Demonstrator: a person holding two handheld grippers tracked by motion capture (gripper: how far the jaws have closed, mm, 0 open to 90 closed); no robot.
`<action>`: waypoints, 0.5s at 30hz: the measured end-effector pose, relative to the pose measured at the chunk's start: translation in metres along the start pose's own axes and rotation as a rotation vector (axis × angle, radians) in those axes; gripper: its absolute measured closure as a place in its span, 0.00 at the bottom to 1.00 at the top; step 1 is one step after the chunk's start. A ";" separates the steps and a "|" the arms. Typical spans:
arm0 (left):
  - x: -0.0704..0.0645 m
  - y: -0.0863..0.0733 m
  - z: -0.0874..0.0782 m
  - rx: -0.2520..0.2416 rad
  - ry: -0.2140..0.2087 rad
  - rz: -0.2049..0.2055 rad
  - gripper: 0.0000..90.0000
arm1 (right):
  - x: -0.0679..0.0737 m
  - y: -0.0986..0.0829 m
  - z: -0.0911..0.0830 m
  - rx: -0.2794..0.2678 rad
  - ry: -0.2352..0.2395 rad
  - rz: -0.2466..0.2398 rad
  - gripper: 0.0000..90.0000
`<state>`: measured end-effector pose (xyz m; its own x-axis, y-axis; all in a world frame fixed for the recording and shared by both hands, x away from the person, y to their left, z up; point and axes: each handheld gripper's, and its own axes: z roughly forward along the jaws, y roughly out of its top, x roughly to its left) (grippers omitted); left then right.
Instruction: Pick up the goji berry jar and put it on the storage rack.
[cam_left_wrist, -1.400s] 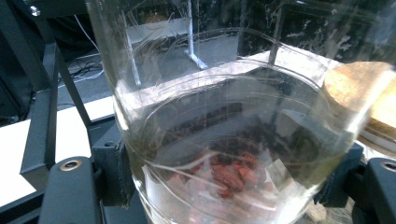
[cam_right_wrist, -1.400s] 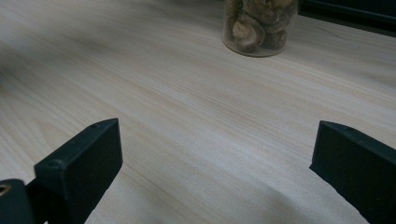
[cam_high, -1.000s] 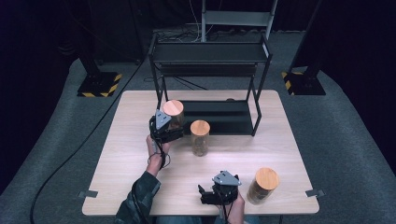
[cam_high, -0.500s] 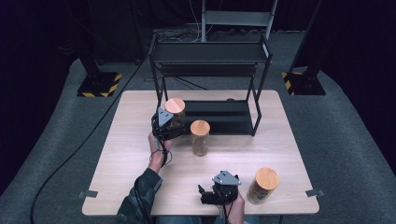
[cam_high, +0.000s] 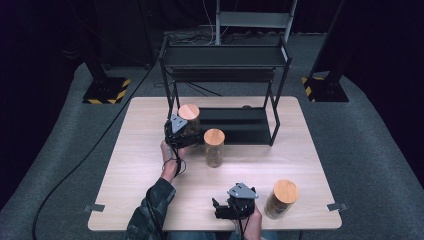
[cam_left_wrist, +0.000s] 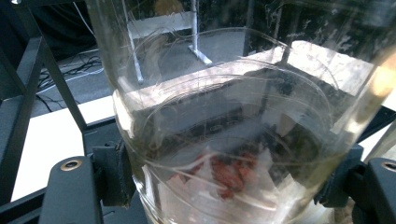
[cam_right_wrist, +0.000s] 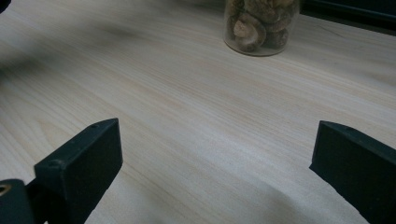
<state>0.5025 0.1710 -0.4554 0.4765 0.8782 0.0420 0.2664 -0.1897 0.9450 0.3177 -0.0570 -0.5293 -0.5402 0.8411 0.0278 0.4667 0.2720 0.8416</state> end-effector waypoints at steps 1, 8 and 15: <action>0.000 0.000 0.001 0.002 0.001 -0.002 0.27 | 0.000 0.000 0.000 0.000 0.000 0.000 0.01; 0.001 -0.002 0.008 0.008 0.007 -0.005 0.27 | 0.000 0.000 0.000 0.000 0.000 0.001 0.01; 0.001 -0.002 0.015 0.007 0.012 -0.012 0.27 | 0.000 0.000 0.000 -0.001 0.000 -0.001 0.01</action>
<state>0.5149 0.1663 -0.4622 0.4633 0.8855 0.0346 0.2780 -0.1823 0.9431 0.3175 -0.0569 -0.5293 -0.5404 0.8410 0.0267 0.4651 0.2722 0.8424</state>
